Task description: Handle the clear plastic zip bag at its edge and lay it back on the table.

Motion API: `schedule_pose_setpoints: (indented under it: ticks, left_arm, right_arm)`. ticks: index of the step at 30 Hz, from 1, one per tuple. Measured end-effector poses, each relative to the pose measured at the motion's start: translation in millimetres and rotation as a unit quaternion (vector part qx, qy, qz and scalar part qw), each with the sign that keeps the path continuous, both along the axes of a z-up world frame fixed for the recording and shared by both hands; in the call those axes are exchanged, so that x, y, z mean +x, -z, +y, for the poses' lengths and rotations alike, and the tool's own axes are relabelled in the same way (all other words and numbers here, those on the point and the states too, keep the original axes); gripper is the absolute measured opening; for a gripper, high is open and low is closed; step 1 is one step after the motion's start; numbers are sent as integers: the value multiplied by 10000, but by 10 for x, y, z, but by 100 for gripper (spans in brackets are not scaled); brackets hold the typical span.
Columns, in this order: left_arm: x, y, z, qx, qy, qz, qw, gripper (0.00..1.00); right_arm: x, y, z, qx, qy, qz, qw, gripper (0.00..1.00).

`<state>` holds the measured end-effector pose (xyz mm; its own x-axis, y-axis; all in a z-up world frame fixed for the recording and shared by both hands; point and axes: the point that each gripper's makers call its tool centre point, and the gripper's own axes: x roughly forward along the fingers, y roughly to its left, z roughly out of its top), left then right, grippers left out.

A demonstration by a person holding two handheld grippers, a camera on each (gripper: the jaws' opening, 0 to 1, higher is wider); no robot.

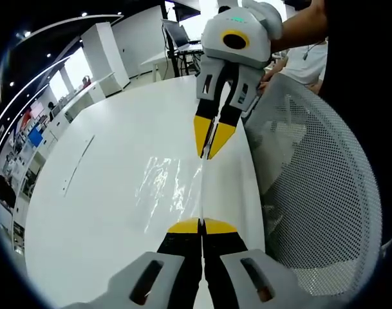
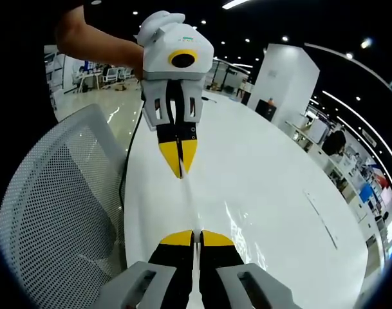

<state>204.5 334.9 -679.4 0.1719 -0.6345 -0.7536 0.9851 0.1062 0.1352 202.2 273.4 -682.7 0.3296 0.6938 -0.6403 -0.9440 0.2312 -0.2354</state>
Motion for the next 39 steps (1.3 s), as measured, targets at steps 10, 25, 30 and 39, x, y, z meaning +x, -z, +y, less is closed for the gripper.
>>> schedule_pose_setpoints:
  ticks: [10, 25, 30, 39]
  left_arm:
    - [-9, -8, 8, -5, -8, 12, 10000, 0]
    - [0, -27, 19, -35, 3, 24, 10000, 0]
    - [-9, -26, 20, -37, 7, 34, 10000, 0]
    - [15, -31, 47, -38, -12, 25, 10000, 0]
  right_arm:
    - [7, 11, -22, -17, 14, 6, 10000, 0]
    - [2, -8, -26, -17, 19, 3, 10000, 0]
    - [-5, -9, -29, -25, 25, 9, 10000, 0]
    - [13, -9, -48, -27, 42, 3, 10000, 0]
